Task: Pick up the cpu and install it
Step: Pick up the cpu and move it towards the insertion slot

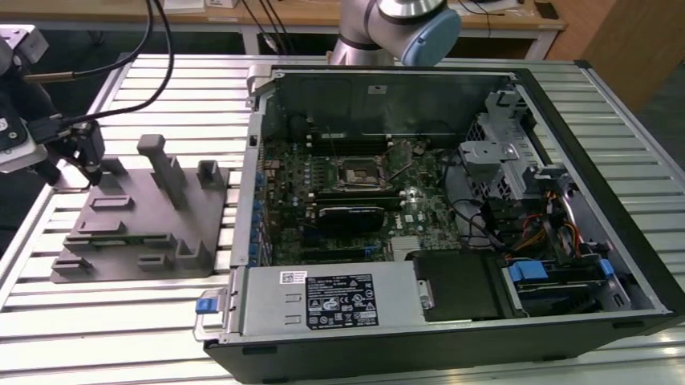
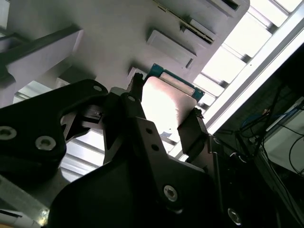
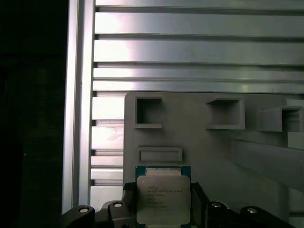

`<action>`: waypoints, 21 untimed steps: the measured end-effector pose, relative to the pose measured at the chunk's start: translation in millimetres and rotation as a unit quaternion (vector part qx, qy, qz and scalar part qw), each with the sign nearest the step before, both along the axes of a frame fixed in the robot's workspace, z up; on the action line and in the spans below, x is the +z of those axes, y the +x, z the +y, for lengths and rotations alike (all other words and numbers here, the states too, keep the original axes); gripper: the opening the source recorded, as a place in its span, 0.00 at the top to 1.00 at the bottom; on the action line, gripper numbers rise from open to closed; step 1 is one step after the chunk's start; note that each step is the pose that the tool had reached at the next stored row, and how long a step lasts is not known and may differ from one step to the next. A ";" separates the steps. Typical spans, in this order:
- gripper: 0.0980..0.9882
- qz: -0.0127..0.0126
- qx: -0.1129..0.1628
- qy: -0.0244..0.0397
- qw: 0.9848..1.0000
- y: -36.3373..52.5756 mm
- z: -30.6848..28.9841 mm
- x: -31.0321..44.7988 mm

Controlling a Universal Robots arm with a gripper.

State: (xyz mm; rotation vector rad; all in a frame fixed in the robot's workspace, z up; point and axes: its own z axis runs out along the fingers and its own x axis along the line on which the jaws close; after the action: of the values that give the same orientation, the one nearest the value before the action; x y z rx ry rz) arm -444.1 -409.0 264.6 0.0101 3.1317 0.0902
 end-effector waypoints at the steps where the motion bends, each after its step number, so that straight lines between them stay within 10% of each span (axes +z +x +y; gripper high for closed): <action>1: 0.50 0.000 0.000 0.000 1.000 0.0 0.0 1.2; 21: 0.50 0.000 0.000 0.000 1.000 0.0 0.0 25.3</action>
State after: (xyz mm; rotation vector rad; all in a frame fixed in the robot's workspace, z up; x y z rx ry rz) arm -444.1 -409.0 289.8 0.0101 3.1317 0.0910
